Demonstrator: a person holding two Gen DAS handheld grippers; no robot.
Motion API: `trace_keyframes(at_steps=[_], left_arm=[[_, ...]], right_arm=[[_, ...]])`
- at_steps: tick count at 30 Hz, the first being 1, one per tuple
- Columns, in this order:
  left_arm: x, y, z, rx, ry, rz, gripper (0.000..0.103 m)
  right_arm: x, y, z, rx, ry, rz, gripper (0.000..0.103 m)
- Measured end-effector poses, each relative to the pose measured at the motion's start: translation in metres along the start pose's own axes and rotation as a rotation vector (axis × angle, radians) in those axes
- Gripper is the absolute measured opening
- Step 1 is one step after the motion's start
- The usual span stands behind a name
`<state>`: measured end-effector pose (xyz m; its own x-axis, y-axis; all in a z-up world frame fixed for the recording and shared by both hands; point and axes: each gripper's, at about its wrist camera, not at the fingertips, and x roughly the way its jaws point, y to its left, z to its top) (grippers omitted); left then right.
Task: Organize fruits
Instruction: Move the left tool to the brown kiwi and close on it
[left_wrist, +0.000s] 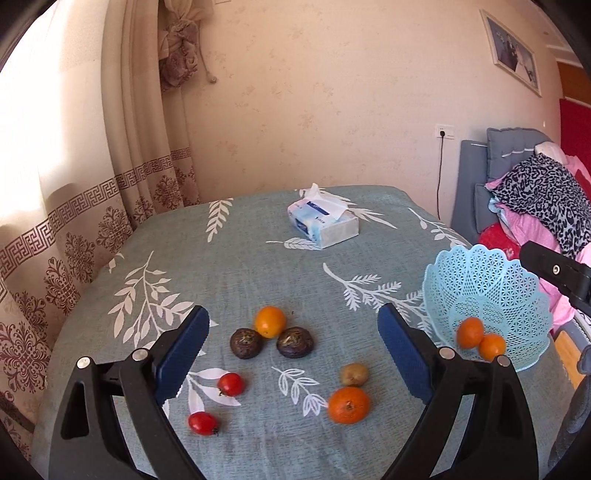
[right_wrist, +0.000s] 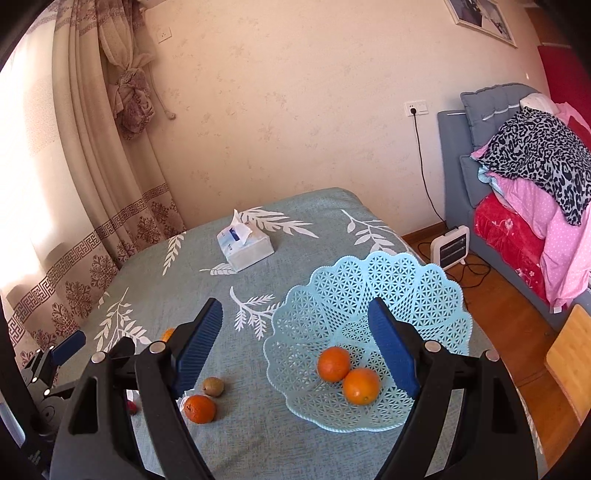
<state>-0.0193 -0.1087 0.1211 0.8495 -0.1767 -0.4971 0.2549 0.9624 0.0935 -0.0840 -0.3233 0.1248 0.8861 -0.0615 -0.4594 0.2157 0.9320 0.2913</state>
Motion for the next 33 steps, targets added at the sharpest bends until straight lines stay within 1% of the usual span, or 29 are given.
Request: trace_keyframes(at_steps=[8, 14, 22, 33], left_arm=[[-0.002, 0.057, -0.016, -0.073, 0.028, 0.093, 0.092], [-0.004, 0.091, -0.03, -0.117, 0.057, 0.148, 0.092], [-0.004, 0.123, -0.056, -0.149, 0.104, 0.188, 0.092], [0.015, 0.17, -0.093, -0.236, 0.221, 0.216, 0.092]], right_arm=[[0.018, 0.024, -0.019, -0.047, 0.068, 0.046, 0.082], [0.03, 0.045, -0.037, -0.093, 0.118, 0.079, 0.082], [0.041, 0.071, -0.061, -0.158, 0.178, 0.109, 0.082], [0.054, 0.089, -0.084, -0.204, 0.245, 0.128, 0.082]])
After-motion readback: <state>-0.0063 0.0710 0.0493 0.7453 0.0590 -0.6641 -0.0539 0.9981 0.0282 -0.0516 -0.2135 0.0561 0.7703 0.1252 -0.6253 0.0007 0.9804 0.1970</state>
